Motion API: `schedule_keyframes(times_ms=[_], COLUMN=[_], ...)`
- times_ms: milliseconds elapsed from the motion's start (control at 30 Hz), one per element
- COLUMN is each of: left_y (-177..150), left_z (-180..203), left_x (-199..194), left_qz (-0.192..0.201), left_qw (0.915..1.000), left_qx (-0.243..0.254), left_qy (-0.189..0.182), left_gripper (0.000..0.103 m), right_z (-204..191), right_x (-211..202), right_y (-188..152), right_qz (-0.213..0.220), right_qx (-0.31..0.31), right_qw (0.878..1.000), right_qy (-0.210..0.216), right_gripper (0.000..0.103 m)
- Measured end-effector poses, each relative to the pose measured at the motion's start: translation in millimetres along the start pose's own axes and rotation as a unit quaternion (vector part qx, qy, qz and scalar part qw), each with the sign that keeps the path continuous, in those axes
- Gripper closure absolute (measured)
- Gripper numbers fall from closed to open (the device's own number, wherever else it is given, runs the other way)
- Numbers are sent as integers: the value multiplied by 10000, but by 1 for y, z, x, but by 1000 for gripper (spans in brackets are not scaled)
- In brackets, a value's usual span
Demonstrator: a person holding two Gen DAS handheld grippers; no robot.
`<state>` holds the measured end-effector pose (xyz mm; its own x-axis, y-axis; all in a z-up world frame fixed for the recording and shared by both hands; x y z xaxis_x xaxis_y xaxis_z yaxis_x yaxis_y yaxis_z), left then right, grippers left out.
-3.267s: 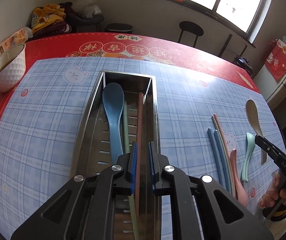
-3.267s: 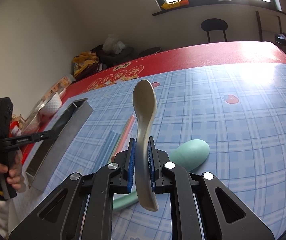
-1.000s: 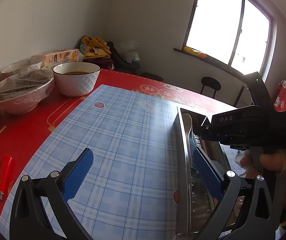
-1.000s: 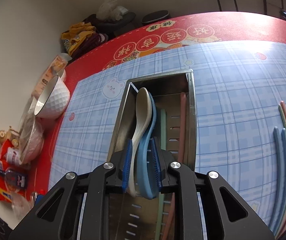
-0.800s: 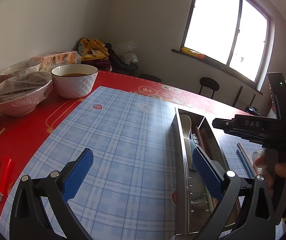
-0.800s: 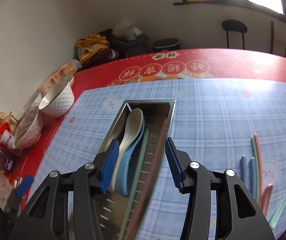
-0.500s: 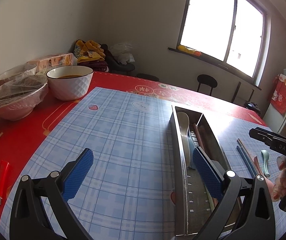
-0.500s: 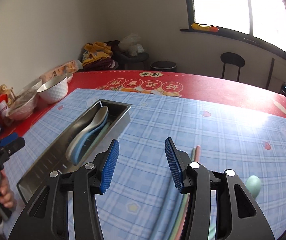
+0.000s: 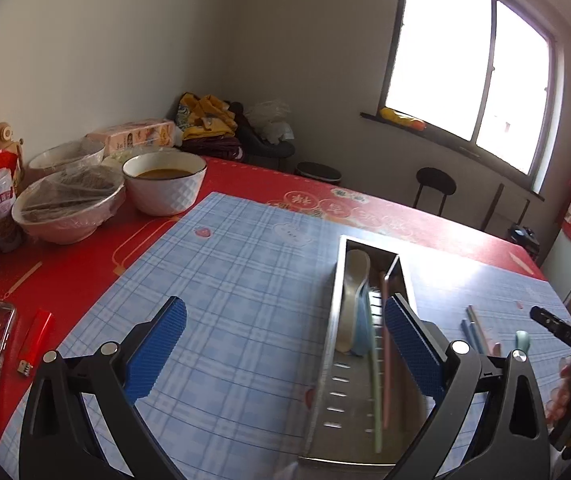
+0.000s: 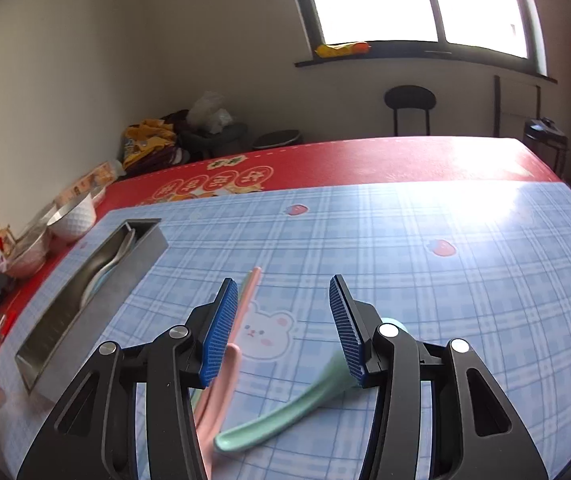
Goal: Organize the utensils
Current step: 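Close the left tool on the blue chopstick while the right tool approaches the mint green spoon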
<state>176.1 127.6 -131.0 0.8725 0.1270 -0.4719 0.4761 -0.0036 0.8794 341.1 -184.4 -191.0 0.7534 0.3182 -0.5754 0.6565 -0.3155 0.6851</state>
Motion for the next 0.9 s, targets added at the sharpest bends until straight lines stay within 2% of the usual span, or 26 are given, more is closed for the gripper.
schedule_keyframes(times_ms=[100,167,233,300,367,400,433,500,800,900], left_y=[23,23,14,-1,-19,-28,-37,-45,-63,-66], left_z=[72,121,165,199,223,230,235,242,249,247], left_x=[-15,-11,1,19,39,49,58,73,108,114], left_qz=[341,285,19,-346,-745,-986,-1200,-1413,-1812,-1855], left_qw=[9960,9900,9834,9767,9691,9653,9621,9585,9507,9507], left_qx=[767,1172,1426,1562,1603,1575,1521,1472,1669,1696], left_qy=[-323,-730,-1118,-1432,-1720,-1834,-1922,-1989,-1881,-1816], left_gripper=[7,9,24,33,50,66,76,82,86,86], right_z=[12,18,20,26,32,37,38,40,36,39], right_x=[-6,-12,-16,-17,-17,-16,-14,-12,-20,-19], right_y=[3,5,8,9,10,10,8,7,10,10], right_qz=[28,118,225,239,211,164,92,21,89,60], right_qx=[430,528,555,661,839,912,963,1064,1124,1162], right_qw=[9991,9985,9981,9975,9962,9957,9953,9943,9935,9931], right_qy=[10,-36,-105,-103,-95,-72,-48,-20,172,163], right_gripper=[56,56,56,56,56,56,56,56,56,56])
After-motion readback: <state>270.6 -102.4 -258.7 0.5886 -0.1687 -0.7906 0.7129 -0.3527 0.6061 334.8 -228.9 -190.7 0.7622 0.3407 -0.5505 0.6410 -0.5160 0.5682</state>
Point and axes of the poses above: each gripper's, at about its wrist camera, not at the fingertips, and x roughly the way its jaws point, z to its right, y to its top, the point moved 9 cm from there along x, roughly the way its jaws point, and after that the axes turned 14 degrees about x, right-handed, at the moved point
